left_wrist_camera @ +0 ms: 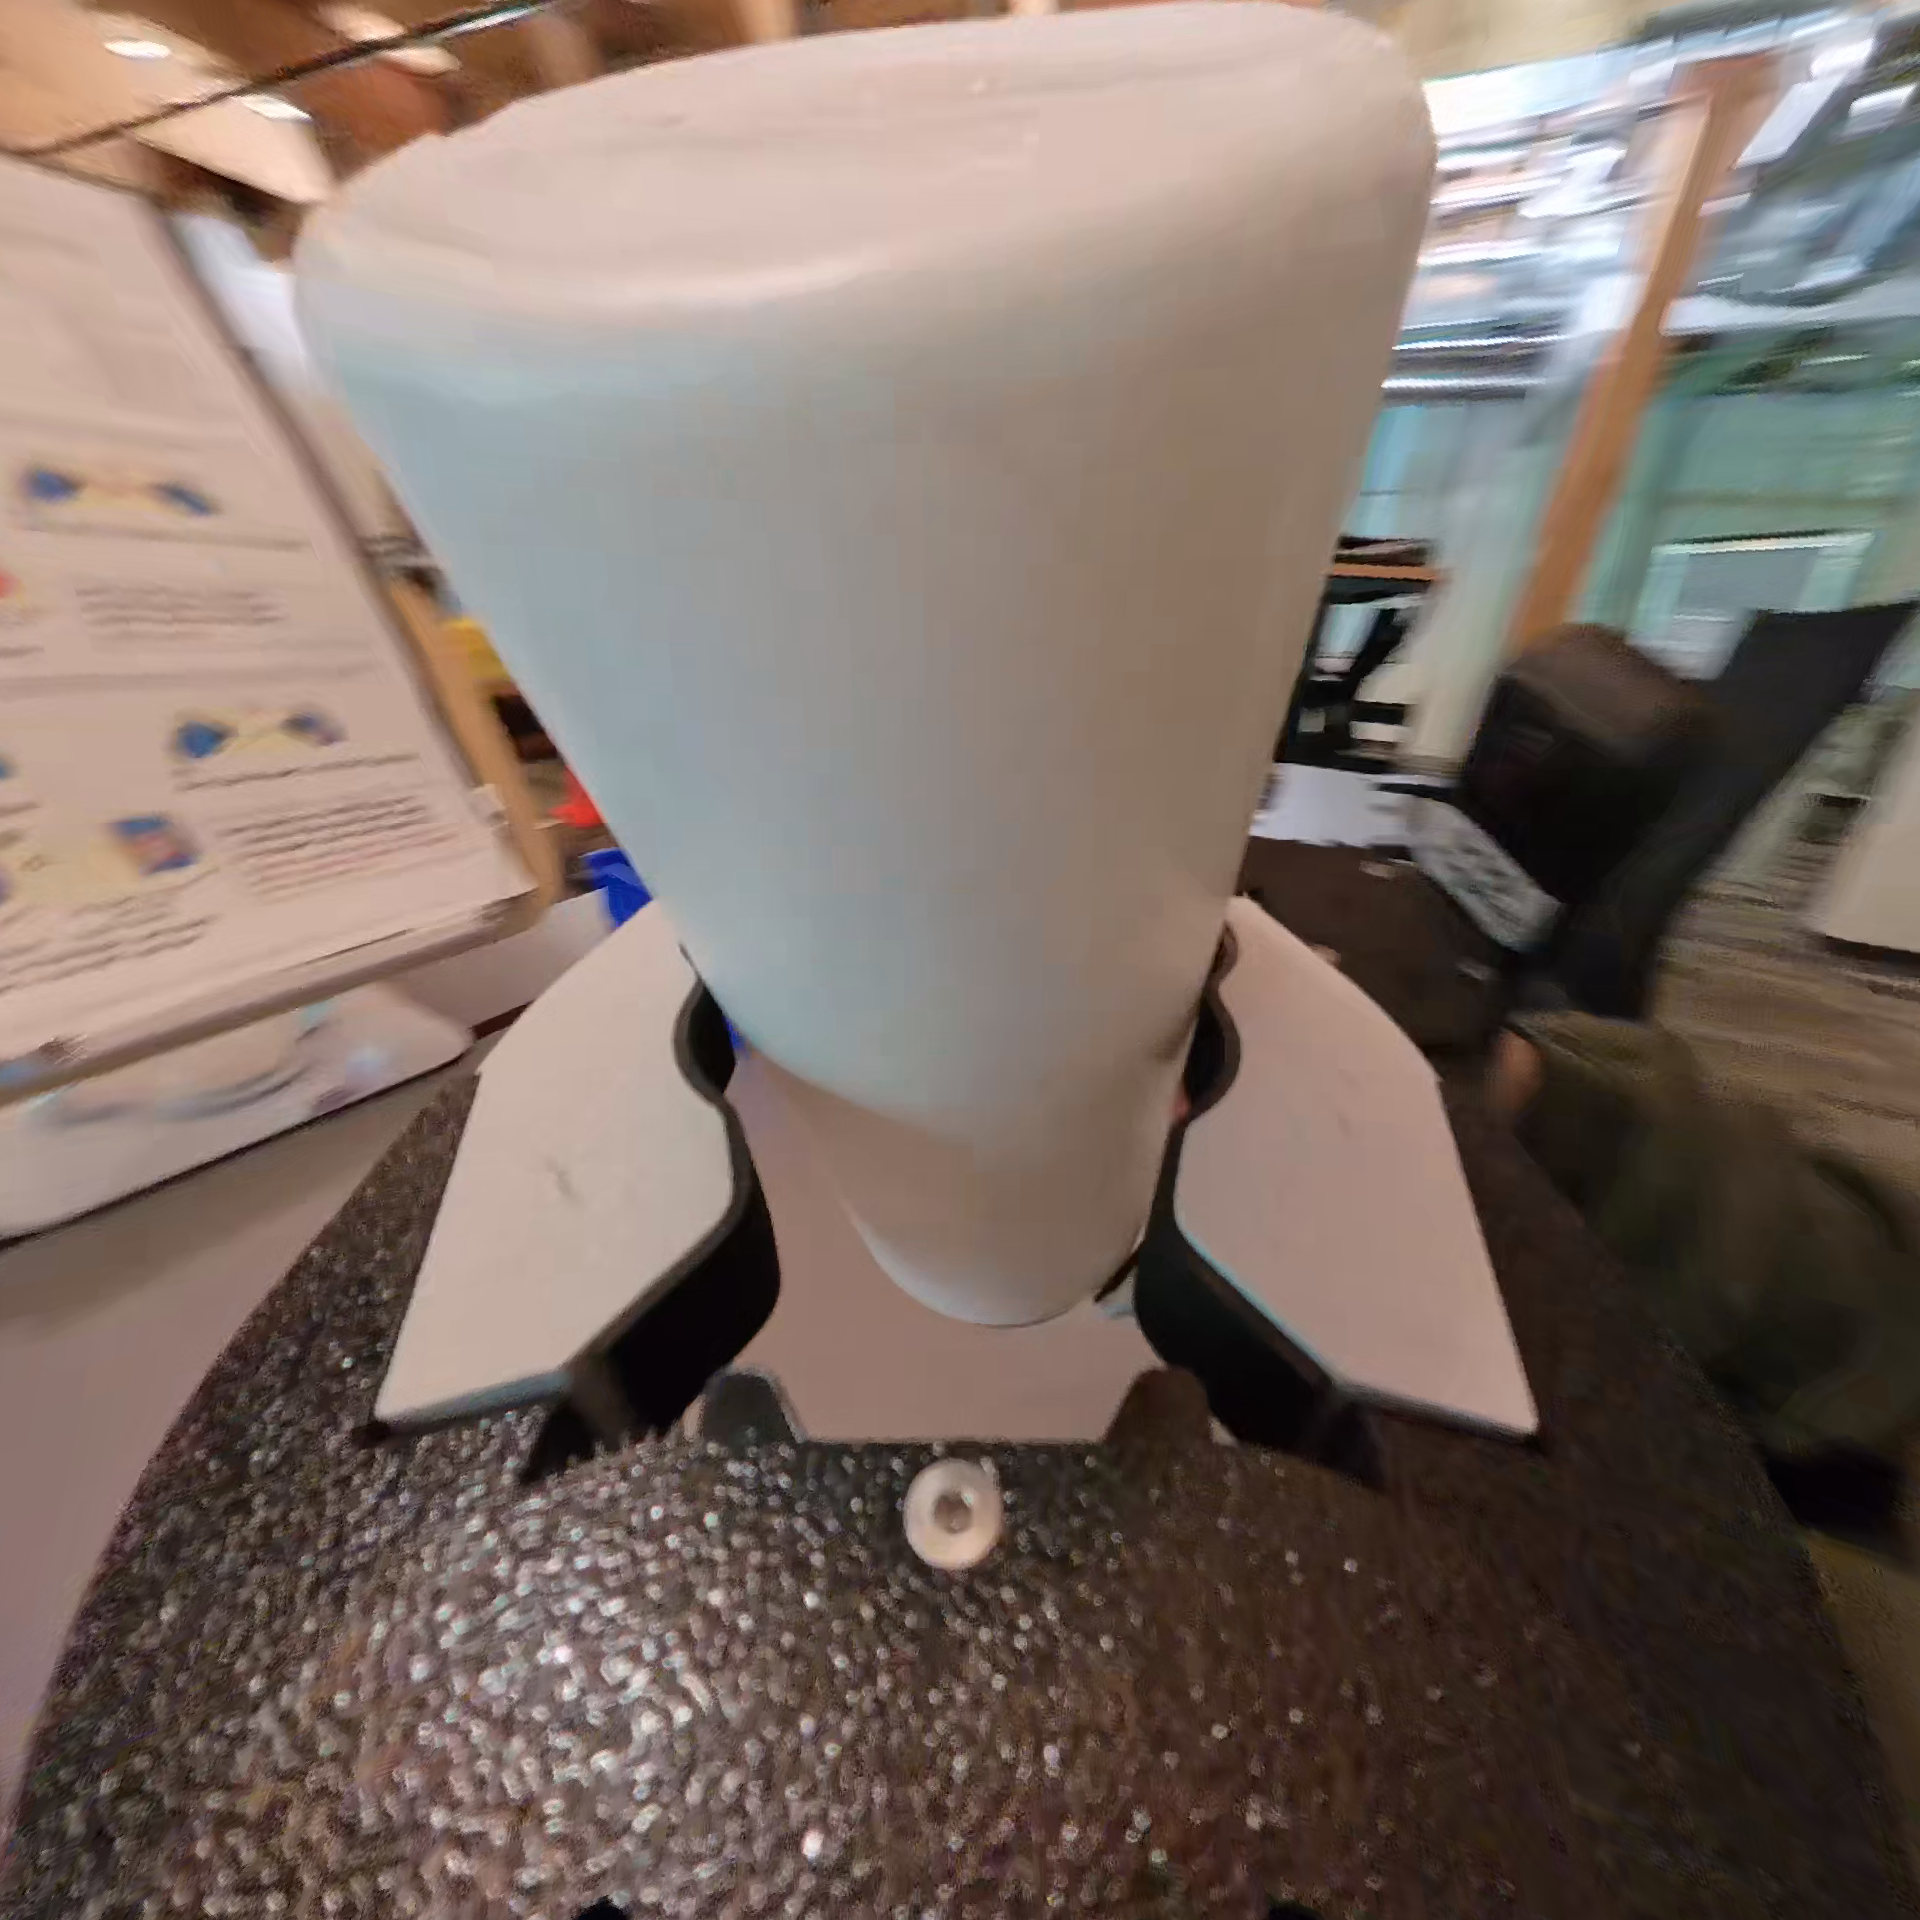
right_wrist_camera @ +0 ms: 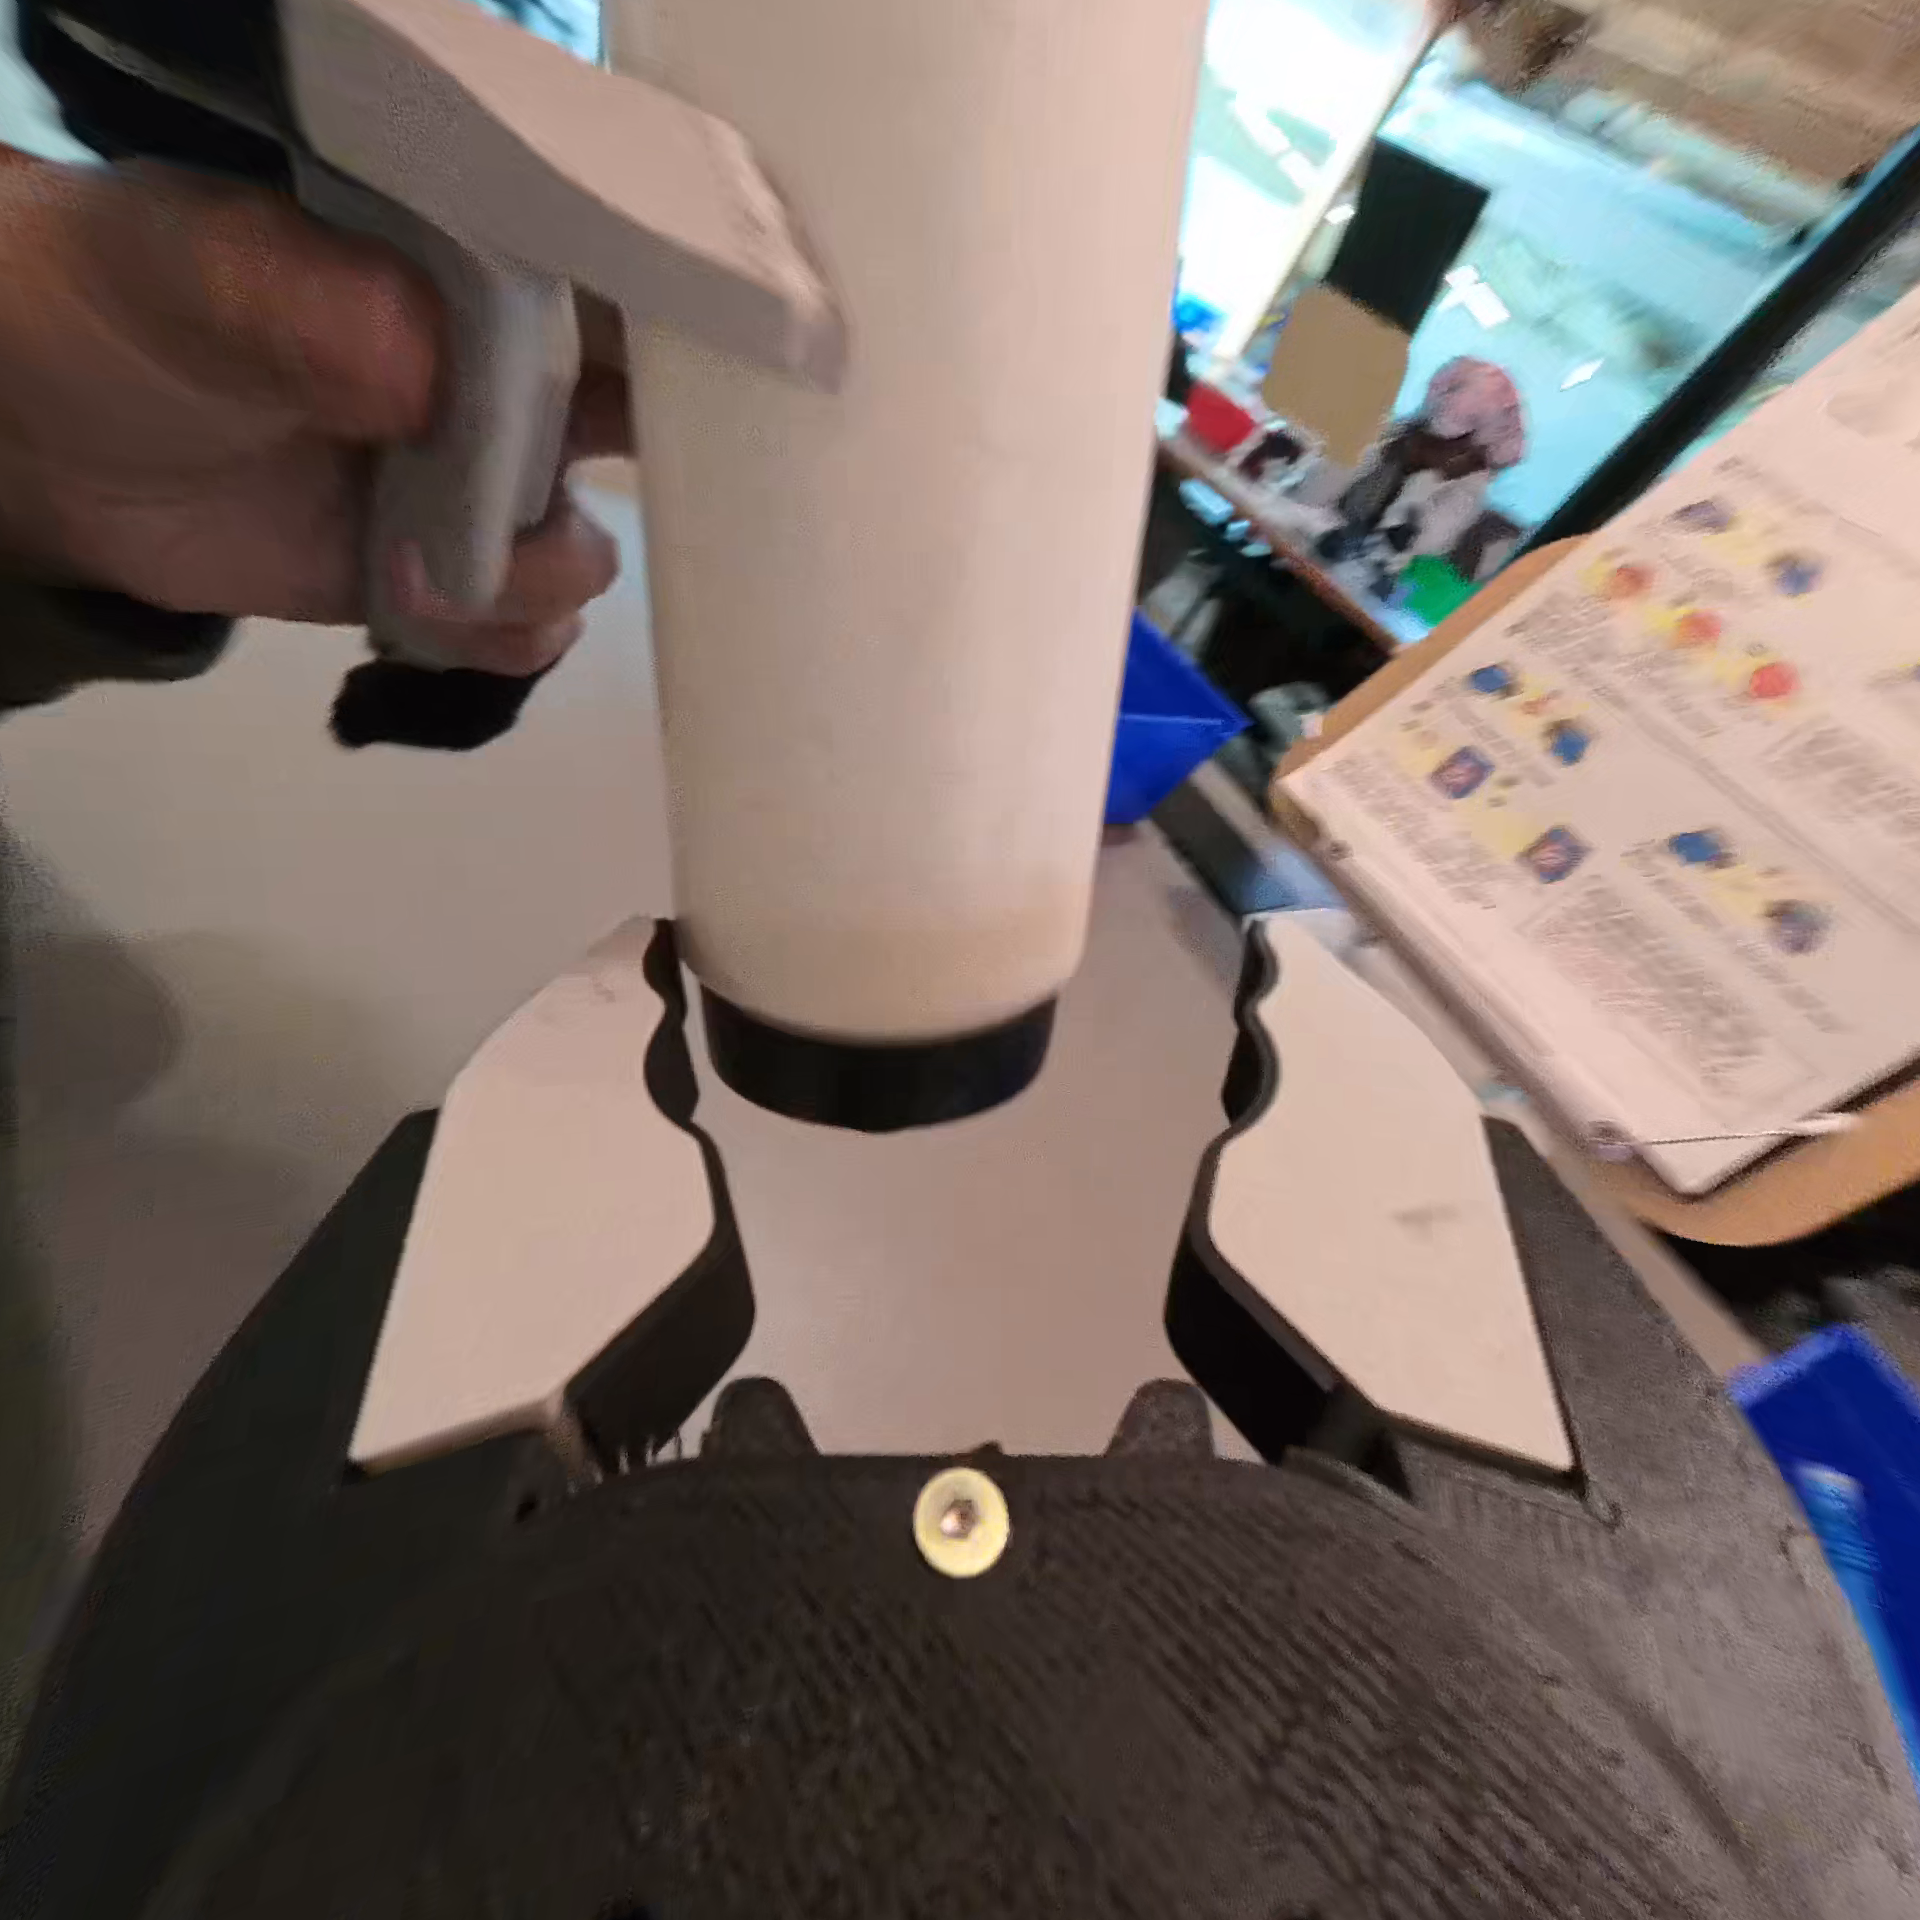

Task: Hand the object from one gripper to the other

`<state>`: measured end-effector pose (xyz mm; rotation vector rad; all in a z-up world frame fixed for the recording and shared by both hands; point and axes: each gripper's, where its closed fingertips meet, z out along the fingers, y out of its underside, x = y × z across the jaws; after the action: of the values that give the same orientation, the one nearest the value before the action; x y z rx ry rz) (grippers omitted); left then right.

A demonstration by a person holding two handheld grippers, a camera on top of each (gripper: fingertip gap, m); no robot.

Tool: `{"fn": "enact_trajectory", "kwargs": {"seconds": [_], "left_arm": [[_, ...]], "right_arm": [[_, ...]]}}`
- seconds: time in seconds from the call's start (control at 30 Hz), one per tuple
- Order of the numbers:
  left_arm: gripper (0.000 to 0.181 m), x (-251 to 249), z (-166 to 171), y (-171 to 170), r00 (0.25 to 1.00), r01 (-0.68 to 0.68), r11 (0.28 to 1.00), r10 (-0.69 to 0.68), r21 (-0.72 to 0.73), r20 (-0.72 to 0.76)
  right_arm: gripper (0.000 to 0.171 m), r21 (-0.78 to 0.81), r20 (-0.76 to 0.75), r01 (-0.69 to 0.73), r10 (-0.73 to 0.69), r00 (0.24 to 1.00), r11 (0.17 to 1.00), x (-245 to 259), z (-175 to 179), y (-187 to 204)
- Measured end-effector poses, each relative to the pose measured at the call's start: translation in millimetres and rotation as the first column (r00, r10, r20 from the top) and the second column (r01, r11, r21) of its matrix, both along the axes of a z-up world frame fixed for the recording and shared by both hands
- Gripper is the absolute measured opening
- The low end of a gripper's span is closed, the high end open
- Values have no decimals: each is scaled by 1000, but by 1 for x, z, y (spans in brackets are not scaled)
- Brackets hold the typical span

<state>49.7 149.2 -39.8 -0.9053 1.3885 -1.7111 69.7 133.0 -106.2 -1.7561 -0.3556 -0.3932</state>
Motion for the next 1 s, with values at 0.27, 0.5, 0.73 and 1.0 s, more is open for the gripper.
{"fn": "enact_trajectory", "kwargs": {"seconds": [0.27,0.5,0.73,1.0], "left_arm": [[87,-73,-4,-31,782,582,803,-596,128,181],[86,-75,-23,-46,723,635,747,-664,197,191],[80,-44,-21,-23,893,375,899,-415,226,172],[99,-11,-9,29,769,-631,61,178,773,614]], "right_arm": [[114,23,-488,-561,499,716,827,-84,-19,-13],[87,-80,-366,-598,534,762,798,-107,-50,-1],[86,-208,-242,-359,308,920,910,-55,-41,-3],[86,-406,-195,-26,-59,979,914,19,-44,-38]]}}
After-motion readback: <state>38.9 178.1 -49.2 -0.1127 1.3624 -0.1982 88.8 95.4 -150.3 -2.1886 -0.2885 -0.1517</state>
